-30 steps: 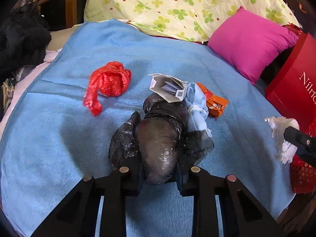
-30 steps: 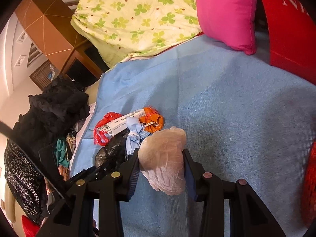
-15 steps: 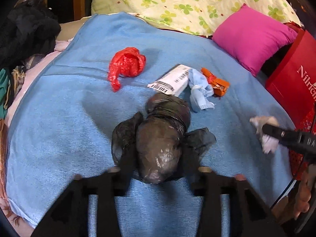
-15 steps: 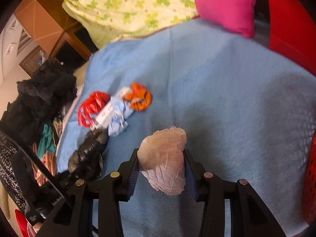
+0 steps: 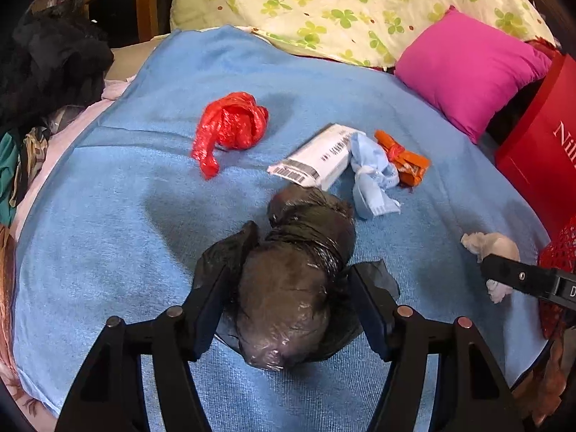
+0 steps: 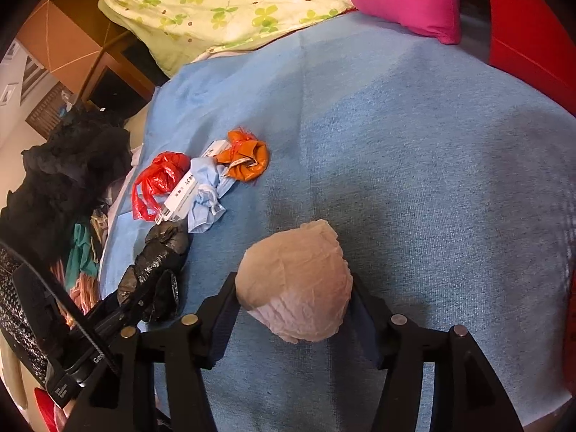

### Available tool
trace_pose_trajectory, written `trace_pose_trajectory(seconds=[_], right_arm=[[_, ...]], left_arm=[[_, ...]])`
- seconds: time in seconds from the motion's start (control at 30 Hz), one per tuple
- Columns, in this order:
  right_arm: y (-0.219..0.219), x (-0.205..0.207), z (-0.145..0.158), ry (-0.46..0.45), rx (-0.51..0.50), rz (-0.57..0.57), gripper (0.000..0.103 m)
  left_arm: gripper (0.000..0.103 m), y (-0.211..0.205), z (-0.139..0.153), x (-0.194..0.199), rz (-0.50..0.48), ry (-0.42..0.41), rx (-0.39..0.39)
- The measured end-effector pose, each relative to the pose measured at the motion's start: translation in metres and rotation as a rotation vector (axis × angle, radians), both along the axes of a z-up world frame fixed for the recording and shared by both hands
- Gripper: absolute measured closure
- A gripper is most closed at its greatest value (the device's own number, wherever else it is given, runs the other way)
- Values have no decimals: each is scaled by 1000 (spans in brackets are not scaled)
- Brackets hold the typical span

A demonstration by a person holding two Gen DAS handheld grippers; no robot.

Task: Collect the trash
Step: 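Lift the black bag with the left tool while the right tool lifts the white bag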

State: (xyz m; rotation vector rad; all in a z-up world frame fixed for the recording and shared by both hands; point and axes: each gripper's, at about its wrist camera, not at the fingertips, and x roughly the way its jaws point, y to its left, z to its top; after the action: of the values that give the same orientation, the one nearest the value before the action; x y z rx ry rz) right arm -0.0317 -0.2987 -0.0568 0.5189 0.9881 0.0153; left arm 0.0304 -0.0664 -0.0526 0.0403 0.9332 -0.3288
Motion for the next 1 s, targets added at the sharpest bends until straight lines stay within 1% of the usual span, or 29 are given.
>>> trace_pose_trajectory(seconds=[0.07, 0.1, 0.13, 0.2, 0.33, 0.47, 0.53, 0.67, 0.8, 1.0], right_arm=[[4, 1, -1, 0, -29, 22, 43], [6, 0, 0, -3, -48, 32, 48], [8, 0, 1, -7, -60, 41, 57], [12, -1, 5, -24, -95, 53, 58], [12, -7, 20, -73, -107, 62, 60], [11, -14, 35, -114, -113, 59, 60], [10, -18, 41, -131, -113, 57, 60], [9, -27, 56, -175, -118, 60, 60], [6, -40, 73, -233, -123, 58, 60], [2, -62, 96, -327, -130, 58, 60]], left_arm=[[59, -3, -2, -1, -20, 7, 1], [60, -4, -2, -2, -22, -1, 10], [61, -4, -2, -3, -24, -7, 14], [63, -5, -1, -6, -31, -20, 20], [64, -5, 7, -16, -41, -40, 11], [64, -2, 18, -32, -50, -80, 0], [64, 0, 24, -40, -41, -106, -8], [64, 2, 36, -64, -15, -194, -2], [64, -1, 40, -93, -10, -254, 4], [64, -10, 48, -127, -31, -266, -15]])
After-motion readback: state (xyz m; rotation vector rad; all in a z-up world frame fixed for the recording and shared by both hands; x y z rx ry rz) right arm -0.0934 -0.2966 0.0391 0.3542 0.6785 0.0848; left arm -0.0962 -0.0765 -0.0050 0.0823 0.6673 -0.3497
